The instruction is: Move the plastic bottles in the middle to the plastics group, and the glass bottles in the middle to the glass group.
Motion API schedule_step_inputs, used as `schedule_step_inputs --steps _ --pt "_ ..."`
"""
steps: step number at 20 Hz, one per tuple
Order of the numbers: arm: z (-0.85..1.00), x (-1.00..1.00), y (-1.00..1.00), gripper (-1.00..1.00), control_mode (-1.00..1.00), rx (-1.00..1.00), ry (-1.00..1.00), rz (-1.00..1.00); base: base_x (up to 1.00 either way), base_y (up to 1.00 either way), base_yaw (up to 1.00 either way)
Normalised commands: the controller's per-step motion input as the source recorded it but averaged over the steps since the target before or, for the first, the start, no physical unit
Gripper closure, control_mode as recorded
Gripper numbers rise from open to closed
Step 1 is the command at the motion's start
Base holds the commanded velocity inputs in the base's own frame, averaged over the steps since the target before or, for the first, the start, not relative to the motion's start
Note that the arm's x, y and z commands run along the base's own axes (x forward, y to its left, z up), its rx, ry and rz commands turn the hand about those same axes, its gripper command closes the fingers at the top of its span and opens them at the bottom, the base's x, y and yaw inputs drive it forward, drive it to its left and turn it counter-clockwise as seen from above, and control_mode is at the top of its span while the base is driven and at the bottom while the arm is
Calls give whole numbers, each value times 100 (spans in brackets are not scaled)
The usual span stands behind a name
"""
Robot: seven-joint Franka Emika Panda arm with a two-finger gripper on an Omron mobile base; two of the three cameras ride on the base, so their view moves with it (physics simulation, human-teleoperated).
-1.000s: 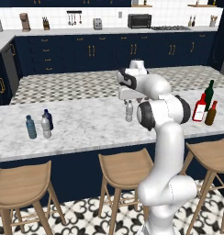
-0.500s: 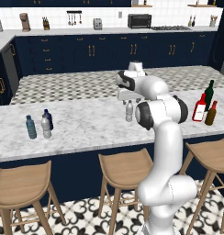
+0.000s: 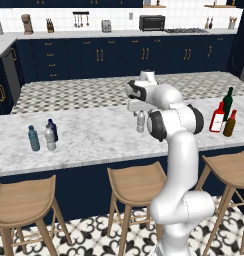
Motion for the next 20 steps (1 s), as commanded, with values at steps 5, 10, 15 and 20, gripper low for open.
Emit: schedule_step_inputs --steps 5,10,15,20 --pt "-18 7 0 -100 -100 0 -10 -1 0 0 0" --pt "0 32 0 -100 -100 0 -2 -3 0 0 0" --pt "0 33 0 -100 -100 0 0 -3 0 0 0" --pt "-3 0 0 -100 -100 0 0 -3 0 0 0"
